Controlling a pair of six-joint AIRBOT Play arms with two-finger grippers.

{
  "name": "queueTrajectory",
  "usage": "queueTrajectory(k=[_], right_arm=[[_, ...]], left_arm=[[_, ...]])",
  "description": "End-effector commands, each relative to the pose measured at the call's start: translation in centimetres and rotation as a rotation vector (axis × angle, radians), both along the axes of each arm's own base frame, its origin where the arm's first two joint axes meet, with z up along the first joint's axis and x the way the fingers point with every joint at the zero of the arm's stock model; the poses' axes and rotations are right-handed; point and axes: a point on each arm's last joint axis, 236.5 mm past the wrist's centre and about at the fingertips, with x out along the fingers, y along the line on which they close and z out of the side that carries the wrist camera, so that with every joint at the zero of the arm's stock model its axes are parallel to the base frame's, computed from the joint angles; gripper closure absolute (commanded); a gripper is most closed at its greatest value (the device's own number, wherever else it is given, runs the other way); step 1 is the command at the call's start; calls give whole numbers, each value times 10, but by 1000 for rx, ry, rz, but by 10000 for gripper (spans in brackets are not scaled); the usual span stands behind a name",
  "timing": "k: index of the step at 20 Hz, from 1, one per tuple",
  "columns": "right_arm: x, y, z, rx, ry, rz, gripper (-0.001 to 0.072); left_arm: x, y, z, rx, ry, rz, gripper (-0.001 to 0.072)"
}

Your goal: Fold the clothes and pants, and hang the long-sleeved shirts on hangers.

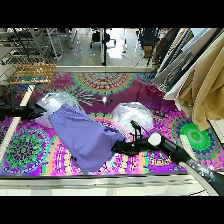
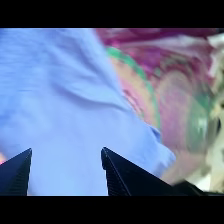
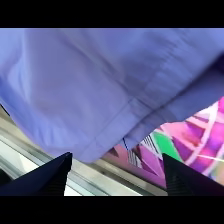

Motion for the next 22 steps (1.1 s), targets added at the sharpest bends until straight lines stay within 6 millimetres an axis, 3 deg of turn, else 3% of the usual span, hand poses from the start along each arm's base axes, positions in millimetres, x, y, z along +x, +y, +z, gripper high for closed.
queueTrajectory(k=[1,2,5,8,9,10,11,12,14,15,17,18,19,20,22], right_arm=[[9,2,-25,73,-14,-169,51],[11,6,-33,69,-3,-168,19],[18,24,-54,71,42,-143,13],[35,53,-54,83,23,-80,34],[47,59,-51,82,-4,-81,160],[66,61,-44,75,-55,-101,427],[84,58,-34,54,-127,-101,627],[96,53,-23,32,-186,-76,702],[102,23,-11,-68,-230,2,701],[97,-9,-13,-176,-217,41,702],[80,-97,-21,-470,-154,105,702],[71,-148,-17,-618,-114,110,703],[66,-184,-6,-699,-99,102,703],[64,-204,6,-719,-98,76,703],[65,-225,30,-715,-133,3,704]], left_arm=[[-1,-32,14,-23,-54,-95,223],[-3,-42,14,-25,-52,-117,223],[-10,-69,15,-35,-39,-189,223],[-14,-91,15,-37,-35,-240,223],[-15,-98,15,-38,-35,-256,225],[-16,-105,14,-37,-34,-271,238],[-17,-111,14,-38,-33,-285,238],[-19,-117,13,-36,-31,-298,250],[-22,-123,7,-10,-22,-322,529],[-24,-128,6,-5,-18,-336,606],[-27,-142,1,-7,-8,-369,652],[-30,-152,-3,-11,2,-391,687],[-33,-165,-10,-15,17,-420,693],[-38,-180,-19,-20,35,-454,693],[-43,-213,-42,-13,46,-523,693]])
